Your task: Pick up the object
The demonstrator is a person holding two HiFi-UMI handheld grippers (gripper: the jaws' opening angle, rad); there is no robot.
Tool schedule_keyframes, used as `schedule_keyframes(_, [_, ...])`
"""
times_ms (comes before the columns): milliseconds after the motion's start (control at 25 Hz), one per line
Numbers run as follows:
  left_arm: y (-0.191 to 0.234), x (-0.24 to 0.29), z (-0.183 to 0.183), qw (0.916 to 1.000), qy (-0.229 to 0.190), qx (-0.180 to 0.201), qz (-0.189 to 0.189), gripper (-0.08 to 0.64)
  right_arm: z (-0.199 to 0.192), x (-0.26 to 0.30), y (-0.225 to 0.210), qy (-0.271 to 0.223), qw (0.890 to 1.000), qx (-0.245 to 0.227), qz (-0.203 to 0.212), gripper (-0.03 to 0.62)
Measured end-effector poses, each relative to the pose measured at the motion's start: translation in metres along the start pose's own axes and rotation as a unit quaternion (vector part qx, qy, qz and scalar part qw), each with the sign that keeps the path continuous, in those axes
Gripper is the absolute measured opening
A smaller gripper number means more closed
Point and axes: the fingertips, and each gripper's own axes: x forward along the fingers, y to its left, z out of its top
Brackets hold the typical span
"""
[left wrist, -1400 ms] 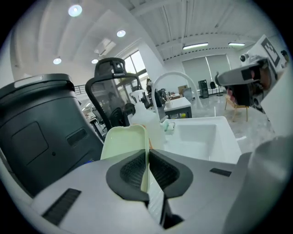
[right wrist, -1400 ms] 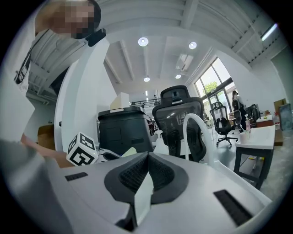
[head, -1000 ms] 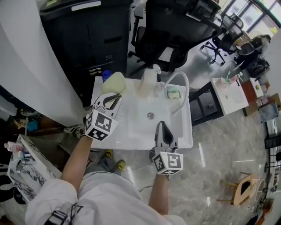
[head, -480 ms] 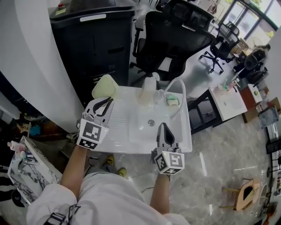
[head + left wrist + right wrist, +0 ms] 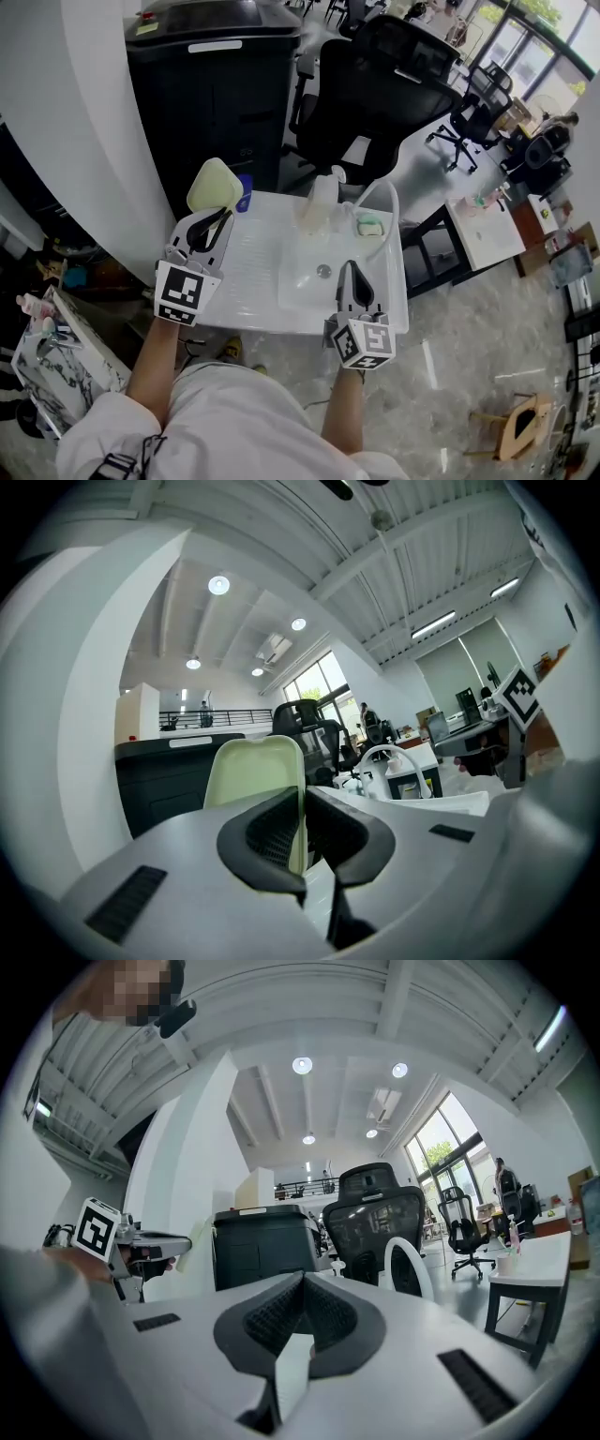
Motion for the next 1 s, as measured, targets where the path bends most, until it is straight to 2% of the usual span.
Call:
schedule_keyframes(400, [0.014,-0.007,0.004,0.9995,-0.020,-0.010,0.020,0.040,0.006,0.010,0.003,-0.002,1.000,-0.005,0.006,0.006])
schedule_keyframes(1000, [0.020,0.003,0.001,0.9996,-0.020,-0.007,0.021,0.040,0.012,0.024,-0.004,-0.003,1.000,-0.017,-0.002,0.006])
